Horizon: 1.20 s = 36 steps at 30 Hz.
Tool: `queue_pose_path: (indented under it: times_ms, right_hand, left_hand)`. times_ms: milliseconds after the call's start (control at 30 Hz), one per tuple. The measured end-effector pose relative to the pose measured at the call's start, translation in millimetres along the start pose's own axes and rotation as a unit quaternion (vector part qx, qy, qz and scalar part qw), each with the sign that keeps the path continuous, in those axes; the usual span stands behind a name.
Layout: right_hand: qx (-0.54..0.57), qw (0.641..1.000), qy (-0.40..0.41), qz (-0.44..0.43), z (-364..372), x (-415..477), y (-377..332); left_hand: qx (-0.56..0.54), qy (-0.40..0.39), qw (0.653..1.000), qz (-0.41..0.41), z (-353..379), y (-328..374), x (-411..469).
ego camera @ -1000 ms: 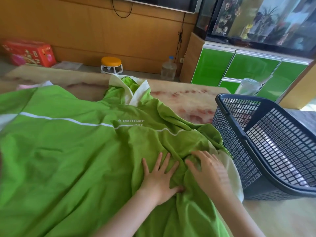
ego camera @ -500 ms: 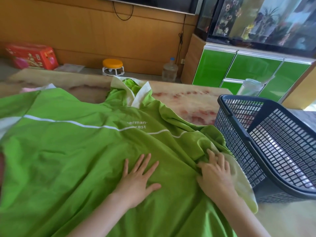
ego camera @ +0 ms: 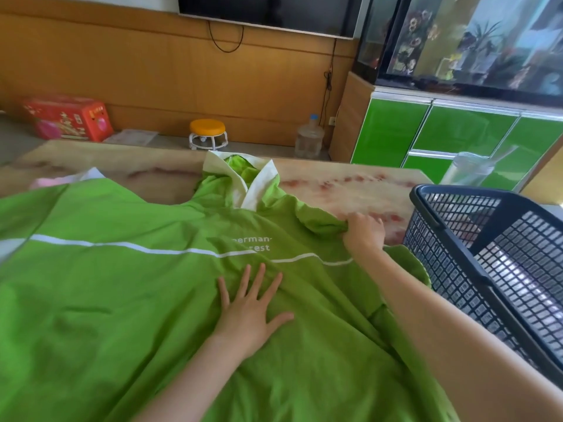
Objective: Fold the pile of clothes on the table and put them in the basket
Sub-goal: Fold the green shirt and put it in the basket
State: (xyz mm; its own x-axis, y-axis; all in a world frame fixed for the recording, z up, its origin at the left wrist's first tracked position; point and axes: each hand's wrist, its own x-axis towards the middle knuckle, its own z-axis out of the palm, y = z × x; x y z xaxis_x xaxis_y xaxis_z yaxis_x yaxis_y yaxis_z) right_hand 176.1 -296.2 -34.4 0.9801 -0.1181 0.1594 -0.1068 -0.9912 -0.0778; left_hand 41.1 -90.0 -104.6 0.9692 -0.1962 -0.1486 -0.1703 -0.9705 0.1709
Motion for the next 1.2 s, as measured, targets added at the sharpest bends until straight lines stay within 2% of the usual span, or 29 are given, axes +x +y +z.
queue_pose_path:
  times_ms: [67, 100, 200, 267, 367, 433, 467, 533, 600, 633, 700, 800, 867, 967, 1100, 1200]
  right_hand:
    - [-0.018, 0.998, 0.063, 0.023, -4, 12, 9]
    - [-0.034, 0.997, 0.067, 0.03, -5, 17, 14]
    - [-0.08, 0.995, -0.001, 0.055, 7, 21, 23]
    - [-0.053, 0.997, -0.019, 0.057, 17, 25, 26]
    - [0.02, 1.0, 0.005, -0.018, 22, 30, 15]
    - [0.062, 0.992, 0.014, -0.111, 21, 25, -5]
    - [0.069, 0.984, -0.003, -0.164, 23, 19, -17]
    - [0.062, 0.966, -0.107, -0.225, 34, 5, -35]
    - [0.033, 0.95, -0.232, -0.205, 48, -6, -42]
    - [0.025, 0.949, -0.248, -0.194, 54, -10, -42]
    - [0.035, 0.953, -0.231, -0.192, 58, -14, -41]
    - [0.075, 0.947, -0.212, -0.229, 51, -19, -51]
    - [0.113, 0.945, -0.19, -0.241, 45, -14, -63]
    - [0.172, 0.956, -0.139, -0.192, 43, 8, -77]
    - [0.127, 0.983, -0.054, -0.119, 45, 42, -74]
    - [0.103, 0.991, -0.051, -0.062, 49, 64, -66]
  left_hand:
    - [0.002, -0.005, 1.0, 0.003, 3, -6, 1]
    - [0.002, -0.005, 1.0, 0.006, 4, -8, 2]
    - [0.009, 0.0, 1.0, 0.004, 3, -11, 7]
    - [0.011, 0.01, 1.0, -0.012, 1, -14, 14]
    - [0.033, 0.058, 0.997, -0.024, -5, -21, 23]
    - [0.043, 0.092, 0.994, -0.043, -11, -26, 29]
    - [0.04, 0.098, 0.993, -0.059, -13, -31, 32]
    - [0.04, 0.086, 0.991, -0.097, -16, -44, 37]
    - [0.054, 0.036, 0.989, -0.133, -20, -55, 39]
    - [0.058, 0.019, 0.987, -0.147, -24, -57, 40]
    - [0.061, 0.045, 0.982, -0.171, -38, -60, 43]
    - [0.086, 0.162, 0.966, -0.184, -60, -71, 57]
    - [0.094, 0.184, 0.961, -0.183, -68, -84, 71]
    - [0.083, 0.174, 0.958, -0.211, -74, -110, 99]
    - [0.072, 0.149, 0.949, -0.268, -89, -137, 134]
    - [0.0, 0.089, 0.947, -0.31, -99, -151, 152]
